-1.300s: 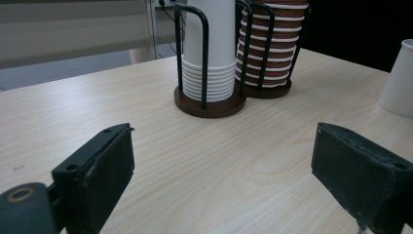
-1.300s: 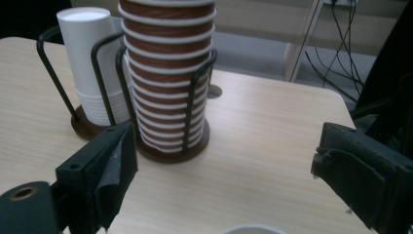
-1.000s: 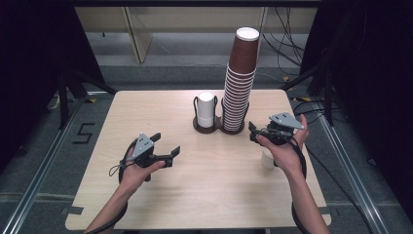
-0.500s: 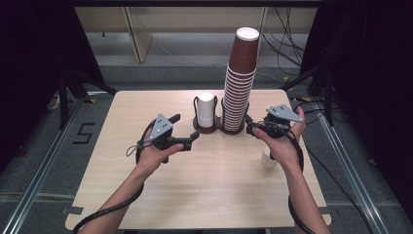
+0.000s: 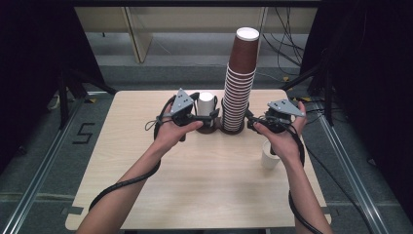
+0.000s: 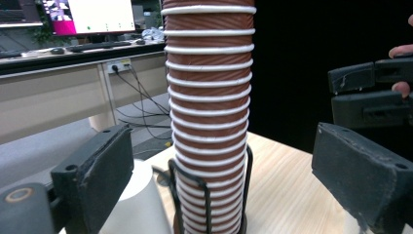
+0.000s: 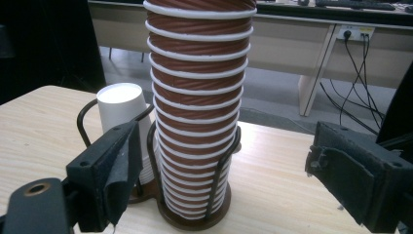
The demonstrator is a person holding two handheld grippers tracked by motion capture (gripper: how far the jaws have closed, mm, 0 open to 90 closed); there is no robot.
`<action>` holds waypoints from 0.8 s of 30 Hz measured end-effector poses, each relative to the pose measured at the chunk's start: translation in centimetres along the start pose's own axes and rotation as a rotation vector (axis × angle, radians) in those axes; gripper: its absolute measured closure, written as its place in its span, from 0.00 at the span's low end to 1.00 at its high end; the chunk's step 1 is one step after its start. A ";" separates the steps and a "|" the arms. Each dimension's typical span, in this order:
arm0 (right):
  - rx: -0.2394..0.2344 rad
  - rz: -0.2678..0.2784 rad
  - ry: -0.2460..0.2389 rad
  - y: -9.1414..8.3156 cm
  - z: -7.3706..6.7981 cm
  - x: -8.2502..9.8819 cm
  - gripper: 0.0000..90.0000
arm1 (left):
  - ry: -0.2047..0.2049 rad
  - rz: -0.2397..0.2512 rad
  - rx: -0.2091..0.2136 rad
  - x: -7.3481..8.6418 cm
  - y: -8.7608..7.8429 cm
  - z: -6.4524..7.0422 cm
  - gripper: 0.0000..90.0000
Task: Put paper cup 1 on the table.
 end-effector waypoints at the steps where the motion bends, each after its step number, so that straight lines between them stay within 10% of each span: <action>1: -0.008 0.003 -0.026 0.1 0.2 -0.1 0.14 | 0.002 0.002 0.005 -0.3 0.3 0.1 0.09; 24: 0.009 0.021 -0.031 -0.1 1.4 -1.1 0.17 | 0.012 -0.016 0.011 -4.3 6.3 0.0 0.09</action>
Point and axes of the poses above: each handheld gripper's, and its own axes: y roughly forward along the jaws, x roughly out of its underside, z roughly to its right, the point moved 2 cm from there along y, roughly forward along the jaws, and after that the axes turned 8 degrees about -x, right-handed, at the moved point
